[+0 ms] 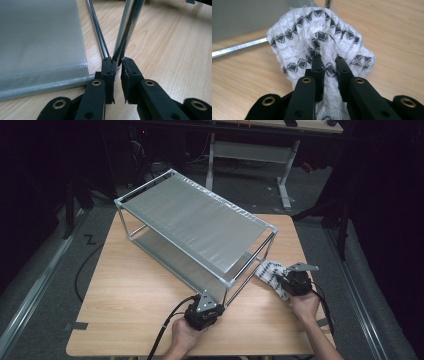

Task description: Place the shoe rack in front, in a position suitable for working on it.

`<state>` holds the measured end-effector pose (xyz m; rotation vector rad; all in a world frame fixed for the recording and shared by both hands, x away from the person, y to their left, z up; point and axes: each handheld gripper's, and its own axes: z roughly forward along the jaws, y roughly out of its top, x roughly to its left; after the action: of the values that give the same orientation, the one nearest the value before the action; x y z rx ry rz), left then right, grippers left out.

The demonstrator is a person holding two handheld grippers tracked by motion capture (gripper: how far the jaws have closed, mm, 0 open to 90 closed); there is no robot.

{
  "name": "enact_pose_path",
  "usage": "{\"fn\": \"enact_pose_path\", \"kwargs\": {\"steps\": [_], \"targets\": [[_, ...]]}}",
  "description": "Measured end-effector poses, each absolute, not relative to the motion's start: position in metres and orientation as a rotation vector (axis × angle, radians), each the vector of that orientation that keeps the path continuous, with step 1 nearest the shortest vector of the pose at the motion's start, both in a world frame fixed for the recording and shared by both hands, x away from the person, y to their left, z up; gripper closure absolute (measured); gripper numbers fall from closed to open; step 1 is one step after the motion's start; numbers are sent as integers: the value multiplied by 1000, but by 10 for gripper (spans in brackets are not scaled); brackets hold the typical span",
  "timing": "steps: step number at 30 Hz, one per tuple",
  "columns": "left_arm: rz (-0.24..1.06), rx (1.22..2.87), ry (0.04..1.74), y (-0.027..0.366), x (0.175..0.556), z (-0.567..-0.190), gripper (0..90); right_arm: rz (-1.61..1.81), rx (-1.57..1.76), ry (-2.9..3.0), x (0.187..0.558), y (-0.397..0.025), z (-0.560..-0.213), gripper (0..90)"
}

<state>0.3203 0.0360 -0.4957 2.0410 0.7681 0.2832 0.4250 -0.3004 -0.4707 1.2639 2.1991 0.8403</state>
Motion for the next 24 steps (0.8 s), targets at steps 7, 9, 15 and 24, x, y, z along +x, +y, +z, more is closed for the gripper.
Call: {"fn": "enact_pose_path", "kwargs": {"steps": [7,9,15,24], "targets": [[286,2039,776,40,319,-496,806,836,1318,2190,410,-316,-481,797],[287,2040,776,41,319,-496,806,834,1321,2190,405,-320,-483,797],[286,2033,781,44,318,-496,806,856,1380,2139,391,-334,-491,793],[294,2017,802,49,316,-497,805,871,1395,2102,389,-338,-496,686]]}}
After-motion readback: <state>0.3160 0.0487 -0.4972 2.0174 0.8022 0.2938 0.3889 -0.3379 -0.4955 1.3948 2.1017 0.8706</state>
